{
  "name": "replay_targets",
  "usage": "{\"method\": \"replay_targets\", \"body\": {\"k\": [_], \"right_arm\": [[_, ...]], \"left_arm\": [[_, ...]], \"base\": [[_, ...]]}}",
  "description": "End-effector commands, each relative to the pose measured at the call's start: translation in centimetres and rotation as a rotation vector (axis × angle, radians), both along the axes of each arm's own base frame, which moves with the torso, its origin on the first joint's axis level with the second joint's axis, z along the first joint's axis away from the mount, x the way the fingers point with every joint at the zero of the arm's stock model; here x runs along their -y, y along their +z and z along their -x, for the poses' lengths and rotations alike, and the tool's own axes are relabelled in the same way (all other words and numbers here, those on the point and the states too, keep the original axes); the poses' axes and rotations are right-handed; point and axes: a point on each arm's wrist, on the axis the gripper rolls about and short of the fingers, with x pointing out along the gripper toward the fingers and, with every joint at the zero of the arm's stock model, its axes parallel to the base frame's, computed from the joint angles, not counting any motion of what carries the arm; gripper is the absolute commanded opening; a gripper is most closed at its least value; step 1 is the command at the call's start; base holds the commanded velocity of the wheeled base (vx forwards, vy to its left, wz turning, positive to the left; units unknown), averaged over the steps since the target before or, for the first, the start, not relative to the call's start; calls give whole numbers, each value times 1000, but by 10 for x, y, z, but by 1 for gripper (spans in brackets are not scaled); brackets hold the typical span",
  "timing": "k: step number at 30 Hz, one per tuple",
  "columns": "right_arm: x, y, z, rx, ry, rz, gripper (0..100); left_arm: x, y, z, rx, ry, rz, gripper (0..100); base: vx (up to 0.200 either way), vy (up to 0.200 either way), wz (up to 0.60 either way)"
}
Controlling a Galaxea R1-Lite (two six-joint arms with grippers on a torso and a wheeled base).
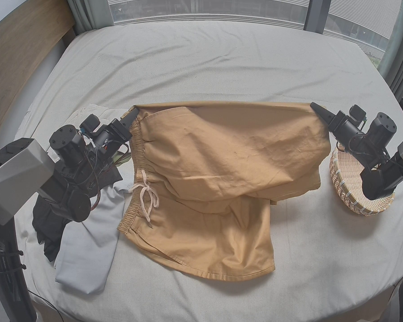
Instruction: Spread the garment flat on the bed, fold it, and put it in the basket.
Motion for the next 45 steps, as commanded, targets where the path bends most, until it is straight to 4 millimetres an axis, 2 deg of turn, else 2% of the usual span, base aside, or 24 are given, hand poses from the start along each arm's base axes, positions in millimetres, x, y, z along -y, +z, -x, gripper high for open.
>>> {"method": "replay_targets", "body": {"k": [1, 7, 8, 14, 19, 23, 27, 29, 36, 40, 45], "right_arm": [[0, -7, -11, 0, -1, 0, 0], [0, -11, -20, 2, -1, 0, 0], [1, -13, -23, 2, -4, 0, 100], [5, -12, -30, 22, -22, -8, 100], [5, -15, -28, 16, -25, -9, 100], [1, -22, -9, 2, -15, -6, 100], [-1, -29, 9, -39, -10, 3, 100], [-1, -34, 21, -80, -6, 8, 100], [0, -57, 38, -137, -21, 97, 100], [-2, -55, 50, -147, -18, 110, 100], [-17, -54, 67, -164, 30, 119, 100]], "left_arm": [[1, -10, -12, -7, -4, 8, 0], [3, -11, -19, 3, -11, 11, 0], [4, -11, -21, 0, -11, 10, 100], [8, -5, -24, -37, -37, 52, 100], [11, -9, -25, -90, -41, 46, 100], [14, -18, -24, -143, -39, 38, 100], [8, -20, -24, -182, -22, 29, 100], [3, -17, -16, -202, -9, 23, 100], [-6, -21, 21, -208, 1, -63, 100], [-10, -26, 36, -167, 6, -93, 100], [-24, -31, 54, -190, 32, -112, 100]], "base": [[0, 0, 0], [0, 0, 0], [0, 0, 0], [0, 0, 0], [0, 0, 0], [0, 0, 0], [0, 0, 0], [0, 0, 0], [0, 0, 0], [0, 0, 0], [0, 0, 0]]}}
